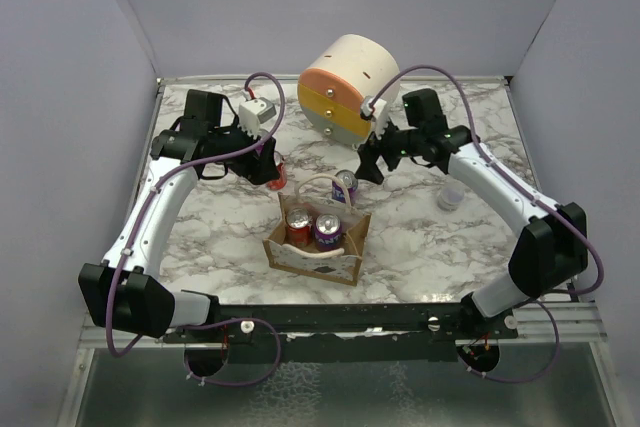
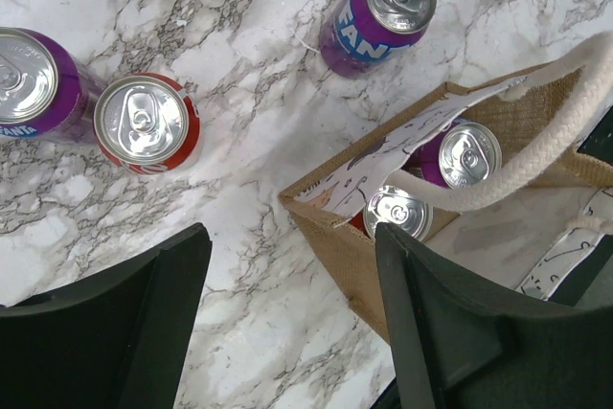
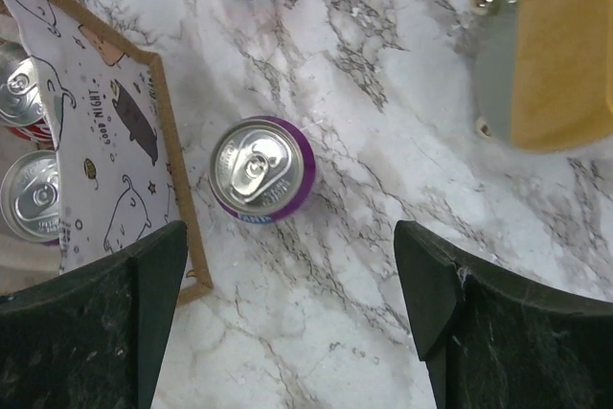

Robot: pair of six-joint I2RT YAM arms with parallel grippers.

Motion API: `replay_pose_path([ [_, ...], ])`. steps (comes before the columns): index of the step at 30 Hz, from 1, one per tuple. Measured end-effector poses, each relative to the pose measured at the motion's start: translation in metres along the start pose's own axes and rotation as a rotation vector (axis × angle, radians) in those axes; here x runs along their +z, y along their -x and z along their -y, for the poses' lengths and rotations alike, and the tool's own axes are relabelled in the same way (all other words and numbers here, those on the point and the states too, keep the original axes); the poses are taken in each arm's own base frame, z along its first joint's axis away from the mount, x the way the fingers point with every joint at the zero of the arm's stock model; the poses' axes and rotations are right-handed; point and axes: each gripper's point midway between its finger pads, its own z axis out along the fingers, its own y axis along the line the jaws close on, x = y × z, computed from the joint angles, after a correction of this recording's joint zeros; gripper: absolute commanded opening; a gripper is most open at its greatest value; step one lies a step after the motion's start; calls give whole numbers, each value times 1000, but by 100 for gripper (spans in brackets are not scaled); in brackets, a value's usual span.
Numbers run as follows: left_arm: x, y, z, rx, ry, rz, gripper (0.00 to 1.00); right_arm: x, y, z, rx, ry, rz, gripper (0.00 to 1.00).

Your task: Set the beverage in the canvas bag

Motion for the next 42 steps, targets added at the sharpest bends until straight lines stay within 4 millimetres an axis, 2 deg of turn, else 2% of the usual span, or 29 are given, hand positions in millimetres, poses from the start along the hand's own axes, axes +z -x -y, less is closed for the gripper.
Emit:
replay_pose_path([
  [4, -1, -1, -6, -14, 21, 3, 75, 30, -9, -16, -29, 34, -58, 92],
  [8, -2, -2, -8, -22, 31, 6, 76, 51, -15, -25, -72, 47, -95, 94],
  [15, -5, -3, -6, -21, 37, 15, 76, 76, -36, -24, -101, 48, -169, 94],
  [19, -6, -5, -5, -22, 36, 14, 76, 85, -47, -21, -102, 49, -198, 89],
  [29, -3, -11, -6, -30, 34, 7, 76, 94, -55, -24, -102, 70, -215, 65],
  [35, -2, -12, -6, -28, 34, 10, 76, 95, -54, -24, -101, 77, -210, 40],
  [42, -9, -10, 0, -10, 39, 34, 76, 94, -53, -24, -97, 73, -214, 16],
])
